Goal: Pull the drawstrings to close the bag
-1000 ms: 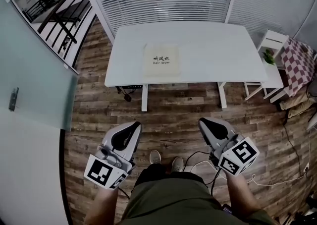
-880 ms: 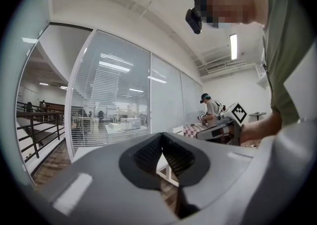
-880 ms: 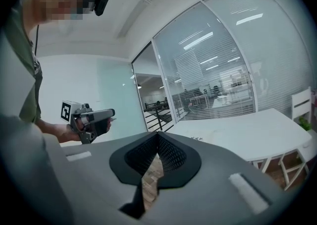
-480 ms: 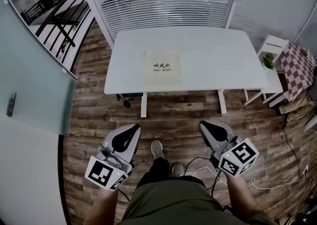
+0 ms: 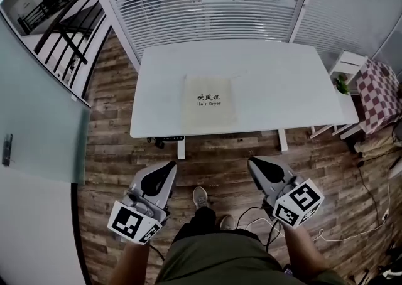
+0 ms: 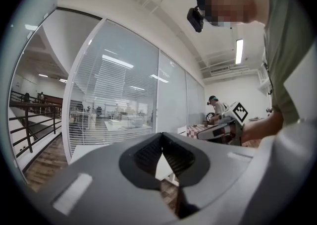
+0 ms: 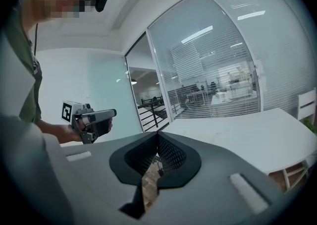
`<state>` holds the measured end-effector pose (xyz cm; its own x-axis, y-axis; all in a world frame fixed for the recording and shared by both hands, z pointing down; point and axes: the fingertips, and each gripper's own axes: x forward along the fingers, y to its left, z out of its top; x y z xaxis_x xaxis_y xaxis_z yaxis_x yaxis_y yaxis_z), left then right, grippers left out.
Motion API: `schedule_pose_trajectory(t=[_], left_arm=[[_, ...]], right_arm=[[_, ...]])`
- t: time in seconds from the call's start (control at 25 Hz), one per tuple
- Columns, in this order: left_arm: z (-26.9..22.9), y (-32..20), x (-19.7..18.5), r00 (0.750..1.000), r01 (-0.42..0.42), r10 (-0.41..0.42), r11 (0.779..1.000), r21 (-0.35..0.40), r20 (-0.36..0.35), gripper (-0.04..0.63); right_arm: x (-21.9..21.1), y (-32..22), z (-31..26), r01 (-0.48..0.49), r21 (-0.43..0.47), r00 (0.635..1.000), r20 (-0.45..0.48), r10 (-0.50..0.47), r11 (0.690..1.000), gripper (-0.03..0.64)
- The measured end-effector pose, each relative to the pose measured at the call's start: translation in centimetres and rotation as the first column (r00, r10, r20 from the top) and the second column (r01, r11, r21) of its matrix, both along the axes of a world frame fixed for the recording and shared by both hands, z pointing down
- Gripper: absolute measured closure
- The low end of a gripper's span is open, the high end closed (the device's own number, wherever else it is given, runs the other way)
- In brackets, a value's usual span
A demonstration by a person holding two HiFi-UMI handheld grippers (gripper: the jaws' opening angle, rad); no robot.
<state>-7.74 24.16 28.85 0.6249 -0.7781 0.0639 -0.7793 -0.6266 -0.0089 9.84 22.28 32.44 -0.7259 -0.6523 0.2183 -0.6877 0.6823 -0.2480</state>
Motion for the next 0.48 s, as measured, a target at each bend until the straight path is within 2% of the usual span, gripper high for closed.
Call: schedule_pose_trajectory(t=[0.48], left_arm=[[1.5,-9.4,-4.5,0.999,-0.032,0.032,0.999,-0.034,-0.005,0.589]], right_arm=[[-3.8,-8.8,0.5,-0.036,-0.018,0.999,-0.019,0.035,0.999,0.607]])
